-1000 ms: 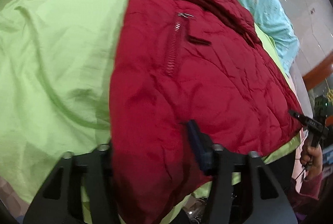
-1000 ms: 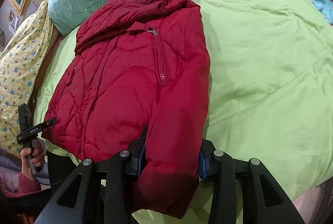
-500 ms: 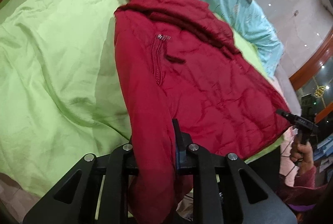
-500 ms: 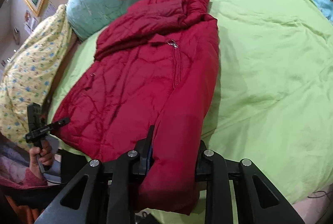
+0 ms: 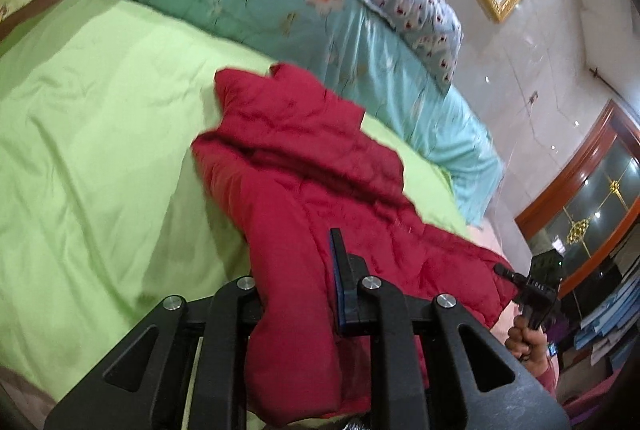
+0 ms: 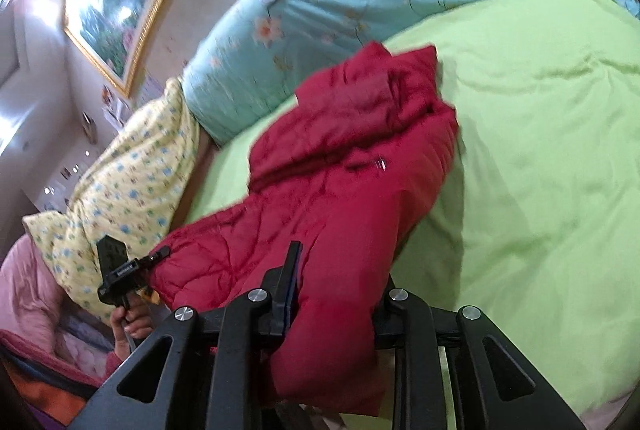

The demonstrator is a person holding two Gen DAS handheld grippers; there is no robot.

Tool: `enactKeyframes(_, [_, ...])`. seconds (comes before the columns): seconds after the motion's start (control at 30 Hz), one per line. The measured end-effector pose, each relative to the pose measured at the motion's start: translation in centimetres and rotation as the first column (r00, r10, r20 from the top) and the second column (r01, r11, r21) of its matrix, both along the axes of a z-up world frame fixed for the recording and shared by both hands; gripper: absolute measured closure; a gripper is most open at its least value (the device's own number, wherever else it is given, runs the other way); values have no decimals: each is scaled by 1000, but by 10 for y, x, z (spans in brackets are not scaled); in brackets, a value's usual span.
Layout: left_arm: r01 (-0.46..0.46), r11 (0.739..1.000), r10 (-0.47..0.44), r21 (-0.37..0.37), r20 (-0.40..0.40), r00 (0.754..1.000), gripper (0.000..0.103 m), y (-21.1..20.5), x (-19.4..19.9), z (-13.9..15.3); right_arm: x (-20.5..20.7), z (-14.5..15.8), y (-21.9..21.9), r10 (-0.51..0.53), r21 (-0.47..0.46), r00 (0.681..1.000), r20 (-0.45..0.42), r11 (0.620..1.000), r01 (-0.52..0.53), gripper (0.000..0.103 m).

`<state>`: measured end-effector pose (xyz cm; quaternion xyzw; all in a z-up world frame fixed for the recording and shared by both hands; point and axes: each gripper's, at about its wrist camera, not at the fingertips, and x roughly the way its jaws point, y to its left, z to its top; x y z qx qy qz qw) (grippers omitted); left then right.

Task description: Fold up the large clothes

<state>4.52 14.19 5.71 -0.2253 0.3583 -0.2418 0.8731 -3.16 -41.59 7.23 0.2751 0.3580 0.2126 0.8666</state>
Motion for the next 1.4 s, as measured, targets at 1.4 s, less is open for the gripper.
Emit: enactKeyframes(1.4, [-200,978,194,63,84,977,87,-29,134,44,135,54,4,-223,-144,954,203,956,254,79])
